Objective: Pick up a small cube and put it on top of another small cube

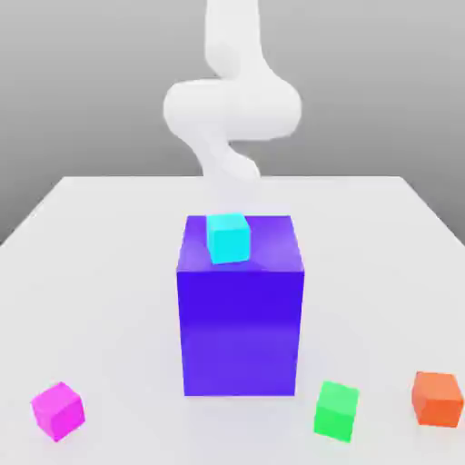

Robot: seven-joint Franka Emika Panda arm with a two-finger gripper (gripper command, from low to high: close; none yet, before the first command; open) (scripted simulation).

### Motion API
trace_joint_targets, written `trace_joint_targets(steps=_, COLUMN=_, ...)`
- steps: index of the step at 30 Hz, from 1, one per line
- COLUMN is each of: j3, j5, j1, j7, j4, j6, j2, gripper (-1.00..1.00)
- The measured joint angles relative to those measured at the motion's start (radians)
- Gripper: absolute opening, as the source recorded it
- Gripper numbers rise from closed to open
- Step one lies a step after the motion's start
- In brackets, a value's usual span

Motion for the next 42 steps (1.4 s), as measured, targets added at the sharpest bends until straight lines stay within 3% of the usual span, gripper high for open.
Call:
trace_joint_targets(steps=19, j3=-0.182, j5=0.105, j1=-0.145, j7=0.034, j4=-0.083, j6=0.260, j2=0.695, gripper=0.00)
trace_joint_targets(steps=27, j3=-0.214, j5=0.160, j1=-0.224, j7=0.037, j4=-0.114, j6=0.372, j2=0.986, gripper=0.00)
trace_joint_targets(steps=31, j3=-0.157, j5=0.217, j1=-0.279, j7=-0.002, j4=-0.089, j6=0.475, j2=1.131, gripper=0.00)
trace_joint_targets(steps=32, j3=-0.142, j5=0.229, j1=-0.292, j7=-0.011, j4=-0.082, j6=0.498, j2=1.161, gripper=-1.00)
trace_joint_targets(steps=38, j3=-0.134, j5=0.234, j1=-0.298, j7=-0.014, j4=-0.079, j6=0.510, j2=1.176, gripper=-1.00)
trace_joint_targets(steps=42, j3=-0.175, j5=0.187, j1=-0.267, j7=0.021, j4=-0.101, j6=0.435, j2=1.079, gripper=-1.00)
